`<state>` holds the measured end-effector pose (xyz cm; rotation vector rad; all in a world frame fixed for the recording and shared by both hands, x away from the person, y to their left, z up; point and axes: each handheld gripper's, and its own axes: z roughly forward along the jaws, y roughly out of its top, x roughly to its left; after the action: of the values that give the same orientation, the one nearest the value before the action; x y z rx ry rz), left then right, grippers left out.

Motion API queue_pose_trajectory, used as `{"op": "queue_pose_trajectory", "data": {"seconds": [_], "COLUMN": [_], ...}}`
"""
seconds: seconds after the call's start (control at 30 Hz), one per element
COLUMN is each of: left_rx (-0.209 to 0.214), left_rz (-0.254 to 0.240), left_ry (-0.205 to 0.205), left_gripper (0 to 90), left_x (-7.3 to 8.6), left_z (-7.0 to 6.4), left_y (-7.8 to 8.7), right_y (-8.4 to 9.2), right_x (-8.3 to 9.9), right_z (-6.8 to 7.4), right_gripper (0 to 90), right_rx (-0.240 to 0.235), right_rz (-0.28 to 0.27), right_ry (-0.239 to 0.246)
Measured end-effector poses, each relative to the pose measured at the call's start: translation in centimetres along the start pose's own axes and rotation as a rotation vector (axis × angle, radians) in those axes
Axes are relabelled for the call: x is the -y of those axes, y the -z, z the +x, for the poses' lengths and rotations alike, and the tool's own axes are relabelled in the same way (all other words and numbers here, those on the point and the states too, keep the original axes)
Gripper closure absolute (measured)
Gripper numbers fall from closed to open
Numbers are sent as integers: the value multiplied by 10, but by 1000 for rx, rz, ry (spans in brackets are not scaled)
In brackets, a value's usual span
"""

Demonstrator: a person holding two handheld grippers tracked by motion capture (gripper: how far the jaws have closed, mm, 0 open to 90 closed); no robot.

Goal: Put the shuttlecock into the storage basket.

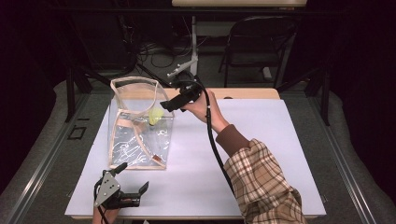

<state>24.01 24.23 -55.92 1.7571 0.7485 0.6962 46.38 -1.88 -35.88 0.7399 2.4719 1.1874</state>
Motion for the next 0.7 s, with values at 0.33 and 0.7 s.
{"op": "queue_pose_trajectory", "data": {"seconds": [0.33,0.7], "left_rx": [-2,-3], "left_rz": [2,2], "left_ry": [1,-2], "left_gripper": [0,0], "left_x": [0,0], "left_z": [0,0], "left_y": [0,0], "right_y": [21,40], "right_x": [29,64], "right_z": [-4,-4], "right_gripper": [6,5], "right_rx": [19,32], "right_rz": [-6,2], "right_ry": [2,-4]}}
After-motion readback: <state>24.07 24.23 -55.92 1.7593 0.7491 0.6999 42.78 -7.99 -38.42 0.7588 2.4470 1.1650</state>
